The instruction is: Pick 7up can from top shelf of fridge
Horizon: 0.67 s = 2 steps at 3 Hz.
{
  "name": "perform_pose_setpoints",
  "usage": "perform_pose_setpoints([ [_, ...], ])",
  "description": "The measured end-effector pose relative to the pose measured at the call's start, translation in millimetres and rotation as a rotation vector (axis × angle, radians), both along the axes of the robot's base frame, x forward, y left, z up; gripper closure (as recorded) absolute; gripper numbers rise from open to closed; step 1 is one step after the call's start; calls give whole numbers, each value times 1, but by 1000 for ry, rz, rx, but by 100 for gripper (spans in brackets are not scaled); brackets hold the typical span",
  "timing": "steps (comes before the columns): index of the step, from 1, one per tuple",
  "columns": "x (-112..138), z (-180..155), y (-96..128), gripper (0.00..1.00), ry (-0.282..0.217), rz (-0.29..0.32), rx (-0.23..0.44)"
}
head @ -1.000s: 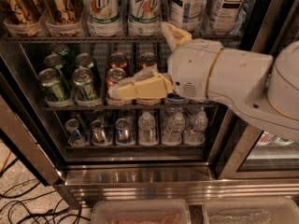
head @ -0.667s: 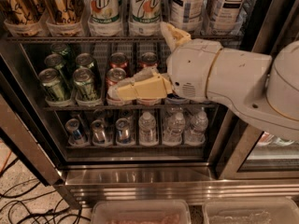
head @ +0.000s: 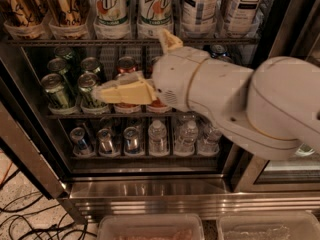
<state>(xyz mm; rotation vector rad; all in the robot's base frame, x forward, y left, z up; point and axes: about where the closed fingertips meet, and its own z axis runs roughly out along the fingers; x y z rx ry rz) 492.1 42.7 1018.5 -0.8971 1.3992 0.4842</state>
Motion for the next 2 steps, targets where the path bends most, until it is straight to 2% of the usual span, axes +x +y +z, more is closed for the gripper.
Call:
perform_pose_setpoints([
  [1, 11, 9, 35, 0, -49, -40, 10],
  [2, 11, 10, 35, 0, -51, -43, 9],
])
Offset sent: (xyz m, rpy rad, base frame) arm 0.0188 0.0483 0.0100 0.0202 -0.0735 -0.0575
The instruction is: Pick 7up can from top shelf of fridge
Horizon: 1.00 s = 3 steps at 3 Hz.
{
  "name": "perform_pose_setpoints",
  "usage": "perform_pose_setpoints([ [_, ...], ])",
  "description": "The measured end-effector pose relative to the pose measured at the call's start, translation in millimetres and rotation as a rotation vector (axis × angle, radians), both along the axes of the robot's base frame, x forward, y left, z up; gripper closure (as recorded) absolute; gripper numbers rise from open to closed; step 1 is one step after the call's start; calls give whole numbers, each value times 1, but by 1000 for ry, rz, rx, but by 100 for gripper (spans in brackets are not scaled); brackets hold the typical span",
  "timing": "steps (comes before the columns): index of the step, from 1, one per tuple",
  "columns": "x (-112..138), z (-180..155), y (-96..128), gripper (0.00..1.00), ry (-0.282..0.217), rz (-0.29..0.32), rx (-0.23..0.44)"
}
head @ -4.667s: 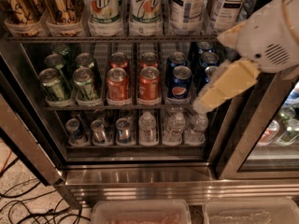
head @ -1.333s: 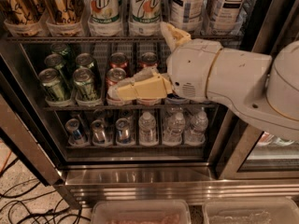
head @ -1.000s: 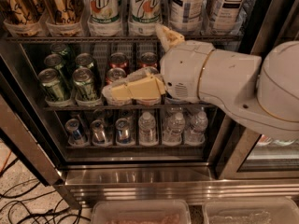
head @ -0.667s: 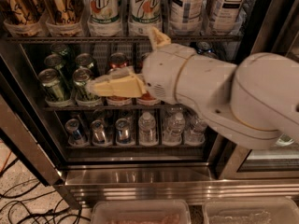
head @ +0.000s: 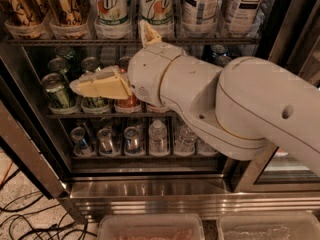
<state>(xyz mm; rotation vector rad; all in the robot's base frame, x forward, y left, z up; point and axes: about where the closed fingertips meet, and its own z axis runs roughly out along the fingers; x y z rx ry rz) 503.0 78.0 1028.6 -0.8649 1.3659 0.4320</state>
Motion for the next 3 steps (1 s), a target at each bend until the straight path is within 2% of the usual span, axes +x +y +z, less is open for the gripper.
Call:
perform_pose_setpoints([
  [2, -1, 12, -23, 0, -3, -2, 61],
  [3, 1, 15, -26, 0, -1, 3, 107],
])
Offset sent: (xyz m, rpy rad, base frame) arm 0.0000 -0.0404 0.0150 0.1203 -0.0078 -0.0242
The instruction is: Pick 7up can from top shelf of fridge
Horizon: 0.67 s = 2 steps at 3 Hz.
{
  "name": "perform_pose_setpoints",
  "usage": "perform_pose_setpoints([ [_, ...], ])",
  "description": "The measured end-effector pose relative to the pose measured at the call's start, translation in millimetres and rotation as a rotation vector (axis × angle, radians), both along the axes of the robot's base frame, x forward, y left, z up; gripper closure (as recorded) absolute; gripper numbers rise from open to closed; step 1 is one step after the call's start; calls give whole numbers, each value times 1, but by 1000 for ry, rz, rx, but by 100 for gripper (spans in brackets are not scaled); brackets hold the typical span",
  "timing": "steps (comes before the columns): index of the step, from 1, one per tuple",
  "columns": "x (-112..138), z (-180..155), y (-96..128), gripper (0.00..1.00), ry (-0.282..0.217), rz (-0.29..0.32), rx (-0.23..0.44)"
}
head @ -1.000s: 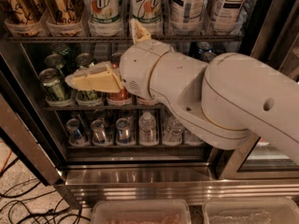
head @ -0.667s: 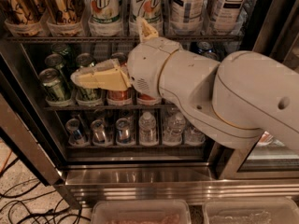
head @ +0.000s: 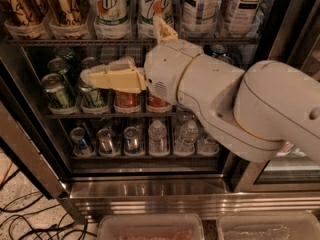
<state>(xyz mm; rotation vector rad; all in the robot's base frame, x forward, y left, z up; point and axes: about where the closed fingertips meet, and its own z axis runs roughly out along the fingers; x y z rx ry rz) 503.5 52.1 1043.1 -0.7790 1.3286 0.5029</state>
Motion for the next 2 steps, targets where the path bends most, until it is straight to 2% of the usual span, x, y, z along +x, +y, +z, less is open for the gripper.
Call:
perform_pose_setpoints([
  [1, 5, -3, 3, 0, 14, 21, 31],
  [2, 8, -10, 1, 0, 26, 6, 11],
])
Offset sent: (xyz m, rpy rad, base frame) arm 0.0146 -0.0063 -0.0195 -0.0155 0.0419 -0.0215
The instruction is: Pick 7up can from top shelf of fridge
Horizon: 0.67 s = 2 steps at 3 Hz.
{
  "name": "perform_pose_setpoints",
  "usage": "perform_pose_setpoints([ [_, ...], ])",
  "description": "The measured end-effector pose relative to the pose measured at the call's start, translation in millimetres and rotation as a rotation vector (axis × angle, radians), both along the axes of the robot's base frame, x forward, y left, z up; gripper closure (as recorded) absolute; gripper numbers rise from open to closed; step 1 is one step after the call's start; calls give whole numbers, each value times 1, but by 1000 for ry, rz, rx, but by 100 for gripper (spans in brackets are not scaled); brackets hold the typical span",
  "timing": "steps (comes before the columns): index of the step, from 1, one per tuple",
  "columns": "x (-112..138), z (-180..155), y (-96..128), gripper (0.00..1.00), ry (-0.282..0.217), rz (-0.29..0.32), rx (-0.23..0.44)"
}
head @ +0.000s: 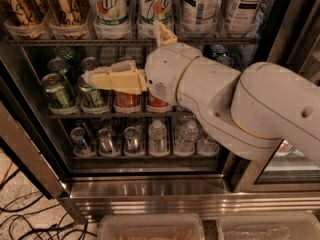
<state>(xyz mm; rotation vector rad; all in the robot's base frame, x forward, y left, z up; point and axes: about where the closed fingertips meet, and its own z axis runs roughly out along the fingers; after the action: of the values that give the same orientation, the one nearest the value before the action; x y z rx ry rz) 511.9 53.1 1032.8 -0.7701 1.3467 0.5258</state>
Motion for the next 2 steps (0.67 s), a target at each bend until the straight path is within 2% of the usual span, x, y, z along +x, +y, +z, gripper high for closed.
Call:
perform_pose_setpoints([
  [1, 2, 0, -8, 0, -6, -45, -22],
  [2, 2, 0, -8, 0, -6, -45, -22],
])
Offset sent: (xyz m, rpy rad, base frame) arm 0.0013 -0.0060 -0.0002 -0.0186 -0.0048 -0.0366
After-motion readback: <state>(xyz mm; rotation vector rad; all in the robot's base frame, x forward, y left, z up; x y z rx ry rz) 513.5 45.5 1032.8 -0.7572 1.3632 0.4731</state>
